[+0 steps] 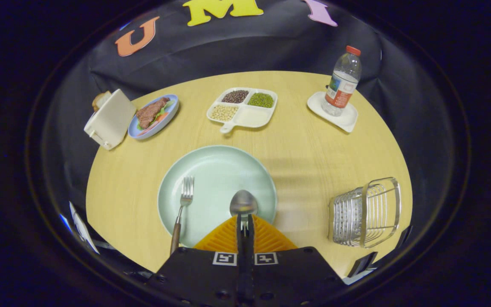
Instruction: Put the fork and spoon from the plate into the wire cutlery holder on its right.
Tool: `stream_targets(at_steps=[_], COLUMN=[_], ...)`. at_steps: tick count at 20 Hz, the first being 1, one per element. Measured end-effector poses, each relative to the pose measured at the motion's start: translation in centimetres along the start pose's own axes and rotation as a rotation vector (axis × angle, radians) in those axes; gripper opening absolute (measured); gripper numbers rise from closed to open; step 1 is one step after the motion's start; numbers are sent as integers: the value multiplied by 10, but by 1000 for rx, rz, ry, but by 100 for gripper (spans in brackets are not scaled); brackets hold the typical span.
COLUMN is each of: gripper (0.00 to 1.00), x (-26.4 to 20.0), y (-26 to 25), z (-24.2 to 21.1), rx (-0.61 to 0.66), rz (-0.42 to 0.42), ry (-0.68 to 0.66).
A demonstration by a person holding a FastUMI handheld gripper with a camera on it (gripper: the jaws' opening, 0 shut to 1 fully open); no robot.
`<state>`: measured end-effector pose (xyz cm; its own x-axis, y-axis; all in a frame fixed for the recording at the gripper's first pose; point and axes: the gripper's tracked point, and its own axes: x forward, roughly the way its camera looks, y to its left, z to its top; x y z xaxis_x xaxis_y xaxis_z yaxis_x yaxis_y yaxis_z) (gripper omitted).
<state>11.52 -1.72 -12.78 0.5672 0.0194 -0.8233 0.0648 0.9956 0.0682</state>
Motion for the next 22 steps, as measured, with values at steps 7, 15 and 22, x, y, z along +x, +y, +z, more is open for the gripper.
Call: stream_targets(at_steps=[7, 15, 22], gripper=[0, 0, 1], x=[-3, 0, 8], y=[-2, 13, 13], z=[9, 7, -17], rx=[0, -18, 15], rz=[-36, -30, -38], ry=[-19, 2, 84])
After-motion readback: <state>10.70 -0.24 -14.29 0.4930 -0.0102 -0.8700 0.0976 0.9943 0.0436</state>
